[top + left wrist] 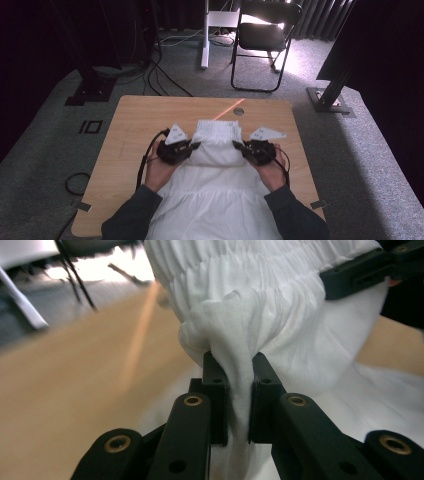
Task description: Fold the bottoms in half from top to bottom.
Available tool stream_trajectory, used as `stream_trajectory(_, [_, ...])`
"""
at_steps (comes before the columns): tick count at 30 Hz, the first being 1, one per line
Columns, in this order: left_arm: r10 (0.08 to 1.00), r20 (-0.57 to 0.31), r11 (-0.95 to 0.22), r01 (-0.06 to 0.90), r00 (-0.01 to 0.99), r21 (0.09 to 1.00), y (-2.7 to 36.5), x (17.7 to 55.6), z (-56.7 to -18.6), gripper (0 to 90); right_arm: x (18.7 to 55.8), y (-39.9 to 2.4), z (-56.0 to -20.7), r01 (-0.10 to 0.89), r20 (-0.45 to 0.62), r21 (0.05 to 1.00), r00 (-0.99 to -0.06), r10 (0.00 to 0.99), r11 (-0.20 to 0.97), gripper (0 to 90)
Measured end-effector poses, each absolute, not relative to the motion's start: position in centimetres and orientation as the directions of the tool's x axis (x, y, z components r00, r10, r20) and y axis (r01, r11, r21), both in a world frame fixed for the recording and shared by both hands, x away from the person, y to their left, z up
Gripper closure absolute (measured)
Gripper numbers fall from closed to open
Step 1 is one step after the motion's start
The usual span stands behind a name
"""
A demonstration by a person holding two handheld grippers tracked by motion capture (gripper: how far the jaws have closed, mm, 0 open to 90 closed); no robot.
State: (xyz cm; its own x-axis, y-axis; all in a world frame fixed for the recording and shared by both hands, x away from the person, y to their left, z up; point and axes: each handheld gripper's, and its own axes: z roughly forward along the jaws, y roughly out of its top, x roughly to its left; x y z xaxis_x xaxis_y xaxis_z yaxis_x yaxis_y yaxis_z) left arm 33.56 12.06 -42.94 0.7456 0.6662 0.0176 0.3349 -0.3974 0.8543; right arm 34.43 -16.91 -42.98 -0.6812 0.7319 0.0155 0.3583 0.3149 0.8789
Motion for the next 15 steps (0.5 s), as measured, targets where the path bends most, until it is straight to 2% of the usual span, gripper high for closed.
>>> stream_trajectory(1, [0.662, 0.023, -0.414, 0.340, 0.749, 0.845, 12.2, 32.7, -43.7, 82.3, 33.9, -16.9, -43.6, 0.365, 0.020, 0.874, -0.685, 0.728, 0.320, 83.2])
stream_trajectory(3, [0.650, -0.023, -0.407, 0.373, 0.760, 0.834, 12.4, 30.9, -45.5, 82.1, 32.3, -16.8, -45.4, 0.382, 0.030, 0.861, -0.698, 0.716, 0.336, 83.2])
stream_trajectory(7, [0.615, -0.060, -0.495, 0.444, 0.786, 0.747, 11.8, 28.9, -49.6, 81.5, 30.2, -16.7, -48.6, 0.421, 0.025, 0.821, -0.703, 0.711, 0.387, 83.1])
stream_trajectory(9, [0.609, -0.065, -0.519, 0.460, 0.790, 0.720, 11.8, 28.7, -50.8, 81.4, 30.0, -16.6, -49.5, 0.430, 0.021, 0.806, -0.707, 0.707, 0.406, 83.1])
stream_trajectory(11, [0.630, -0.086, -0.539, 0.515, 0.772, 0.666, 12.0, 29.2, -52.9, 81.5, 29.8, -16.3, -51.9, 0.482, 0.063, 0.765, -0.715, 0.696, 0.426, 83.0])
stream_trajectory(13, [0.632, -0.070, -0.564, 0.520, 0.772, 0.642, 11.9, 30.0, -54.1, 81.6, 29.9, -16.0, -53.0, 0.501, 0.069, 0.745, -0.715, 0.695, 0.441, 82.9])
stream_trajectory(15, [0.632, -0.082, -0.551, 0.522, 0.770, 0.651, 11.9, 30.4, -54.2, 81.8, 30.0, -15.7, -53.4, 0.510, 0.076, 0.739, -0.712, 0.698, 0.440, 82.9])
